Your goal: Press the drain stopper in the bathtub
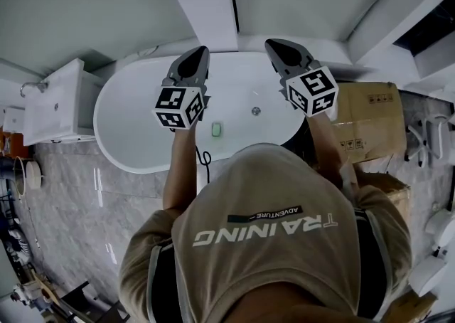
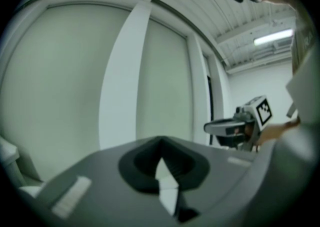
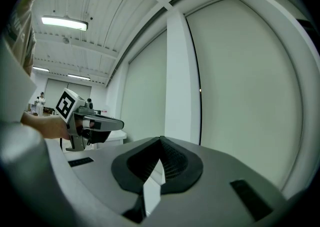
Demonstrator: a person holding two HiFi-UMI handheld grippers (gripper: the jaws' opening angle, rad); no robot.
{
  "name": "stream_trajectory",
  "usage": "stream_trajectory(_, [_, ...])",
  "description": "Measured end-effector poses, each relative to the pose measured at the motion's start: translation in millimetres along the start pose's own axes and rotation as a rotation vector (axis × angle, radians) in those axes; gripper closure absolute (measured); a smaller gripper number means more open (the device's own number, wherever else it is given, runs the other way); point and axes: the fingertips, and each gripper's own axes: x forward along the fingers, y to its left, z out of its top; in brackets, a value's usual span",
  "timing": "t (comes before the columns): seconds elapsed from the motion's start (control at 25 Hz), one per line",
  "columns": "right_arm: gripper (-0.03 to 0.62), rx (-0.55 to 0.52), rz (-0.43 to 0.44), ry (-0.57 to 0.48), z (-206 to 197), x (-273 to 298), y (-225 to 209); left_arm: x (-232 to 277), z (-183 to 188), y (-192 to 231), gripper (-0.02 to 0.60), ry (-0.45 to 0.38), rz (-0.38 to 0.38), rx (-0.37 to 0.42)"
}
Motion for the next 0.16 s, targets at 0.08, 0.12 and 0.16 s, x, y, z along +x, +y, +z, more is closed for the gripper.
stream_trajectory(0.08, [0.586, 0.008, 0.002, -0.002, -0.2, -0.2, -1.5, -0.3, -0.8, -0.1, 0.58, 0.003, 0.003, -0.005])
stream_trajectory(0.12, [0.586, 0.013, 0.005, -0.003, -0.3, -0.6, -2.1, -0.2, -1.1, -0.8, 0.58, 0.005, 0.004, -0.005])
stream_trajectory(0.16, [0.586, 0.018, 0.007, -0.005, -0.4, -1.0, -2.6, -0.1, -1.3, -1.6, 0.58, 0.007, 0.006, -0.004])
